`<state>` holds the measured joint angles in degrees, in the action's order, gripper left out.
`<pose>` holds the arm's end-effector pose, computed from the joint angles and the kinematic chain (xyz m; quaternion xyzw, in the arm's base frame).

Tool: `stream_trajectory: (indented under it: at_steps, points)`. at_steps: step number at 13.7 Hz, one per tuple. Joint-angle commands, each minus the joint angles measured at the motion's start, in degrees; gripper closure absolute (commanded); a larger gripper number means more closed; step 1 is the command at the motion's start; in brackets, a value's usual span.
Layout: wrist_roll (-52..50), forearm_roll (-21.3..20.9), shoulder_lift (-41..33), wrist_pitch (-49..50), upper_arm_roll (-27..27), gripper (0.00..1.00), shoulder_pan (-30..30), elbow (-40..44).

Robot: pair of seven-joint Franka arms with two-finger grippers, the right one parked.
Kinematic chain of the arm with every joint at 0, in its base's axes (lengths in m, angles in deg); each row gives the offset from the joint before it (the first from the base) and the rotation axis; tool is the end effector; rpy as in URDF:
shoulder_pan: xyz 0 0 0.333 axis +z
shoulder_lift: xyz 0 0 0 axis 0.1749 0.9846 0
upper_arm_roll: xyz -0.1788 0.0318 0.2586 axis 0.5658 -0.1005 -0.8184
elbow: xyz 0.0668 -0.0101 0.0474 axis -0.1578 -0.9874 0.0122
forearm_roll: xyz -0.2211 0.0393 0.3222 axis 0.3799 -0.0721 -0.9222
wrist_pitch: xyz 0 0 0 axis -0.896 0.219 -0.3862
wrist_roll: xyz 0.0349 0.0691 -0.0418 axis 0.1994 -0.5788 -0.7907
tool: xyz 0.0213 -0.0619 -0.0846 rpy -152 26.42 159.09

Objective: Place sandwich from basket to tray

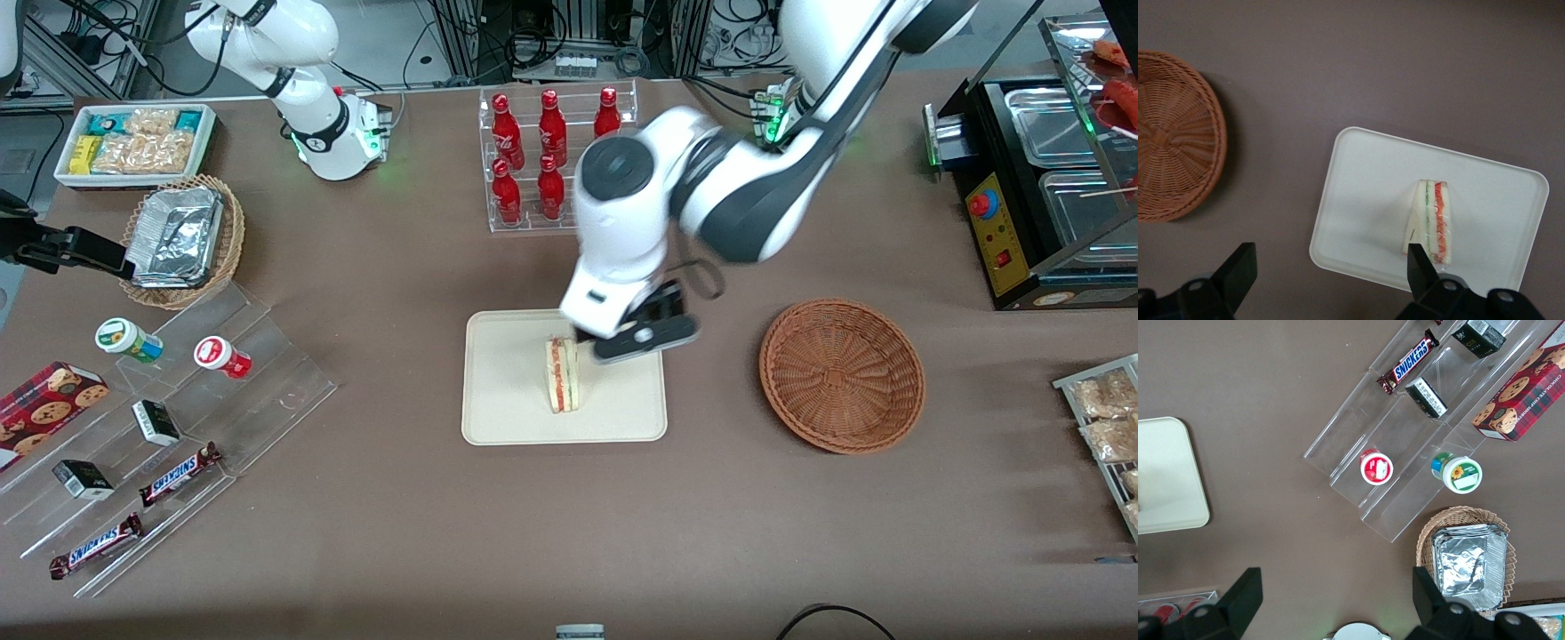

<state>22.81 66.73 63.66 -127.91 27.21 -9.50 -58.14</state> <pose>0.5542 -0.4185 0.5049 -0.9900 -0.1291 -0.0410 0.0393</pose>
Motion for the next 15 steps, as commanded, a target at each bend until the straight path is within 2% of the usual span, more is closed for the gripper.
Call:
stream_trajectory:
  at_steps: [1,5,7,9,10,12,15]
  points:
    - [8.2,5.6,-8.2,6.3,0.0,0.01,5.7,-4.0]
    - [20.1,8.5,-15.6,12.6,0.0,0.01,14.0,-6.8]
    - [29.1,10.8,-18.6,14.8,-0.1,0.01,20.4,-7.7]
    - [37.2,11.8,-20.5,17.3,-1.0,0.01,23.9,-7.8]
    - [40.3,12.1,-21.3,18.1,-5.5,0.01,23.2,-7.8]
    - [48.3,15.4,-23.9,18.8,-14.3,0.01,20.3,-9.1]
    - [55.3,15.7,-27.1,18.7,-20.5,0.01,18.7,-12.2]
